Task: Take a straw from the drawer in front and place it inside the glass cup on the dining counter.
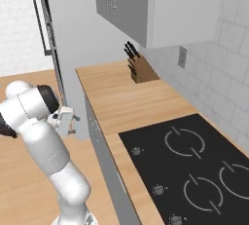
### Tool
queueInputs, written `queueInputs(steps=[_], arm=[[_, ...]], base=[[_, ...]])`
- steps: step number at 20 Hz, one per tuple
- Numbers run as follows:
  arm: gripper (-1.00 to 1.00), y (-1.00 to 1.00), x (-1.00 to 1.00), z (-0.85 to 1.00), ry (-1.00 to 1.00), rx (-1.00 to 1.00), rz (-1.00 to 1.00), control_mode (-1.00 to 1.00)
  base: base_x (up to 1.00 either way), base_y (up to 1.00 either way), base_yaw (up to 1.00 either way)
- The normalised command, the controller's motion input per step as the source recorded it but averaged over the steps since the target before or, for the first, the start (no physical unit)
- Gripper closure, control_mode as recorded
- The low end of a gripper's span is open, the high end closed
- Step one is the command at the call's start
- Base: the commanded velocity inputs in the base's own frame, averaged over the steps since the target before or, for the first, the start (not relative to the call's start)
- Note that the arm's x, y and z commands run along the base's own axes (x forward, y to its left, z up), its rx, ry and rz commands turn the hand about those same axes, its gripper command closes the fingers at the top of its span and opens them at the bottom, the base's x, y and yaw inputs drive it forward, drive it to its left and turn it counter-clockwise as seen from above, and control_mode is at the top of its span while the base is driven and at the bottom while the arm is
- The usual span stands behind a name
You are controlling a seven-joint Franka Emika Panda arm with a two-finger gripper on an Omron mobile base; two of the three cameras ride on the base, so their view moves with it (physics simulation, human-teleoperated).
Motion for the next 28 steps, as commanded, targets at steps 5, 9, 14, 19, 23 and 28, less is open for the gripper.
queueInputs(steps=[5,9,14,19,23,28], arm=[[-1.00,-0.16,0.31,-0.41,-0.08,-0.03,-0.06,-1.00],[-1.00,-0.16,0.20,-0.40,-0.13,-0.02,-0.02,-1.00],[-1.00,-0.03,0.13,-0.34,-0.15,0.00,0.00,-1.00],[-1.00,0.00,0.27,-0.05,-0.18,0.00,0.00,-1.00],[-1.00,0.00,0.46,-0.04,-0.10,0.00,0.00,-1.00],[-1.00,-0.03,0.47,-0.13,-0.01,0.00,0.00,-1.00]], base=[[0.00,0.00,0.00],[0.00,0.00,0.00],[0.00,0.00,0.00],[0.00,0.00,0.00],[0.00,0.00,0.00],[0.00,0.00,0.00]])
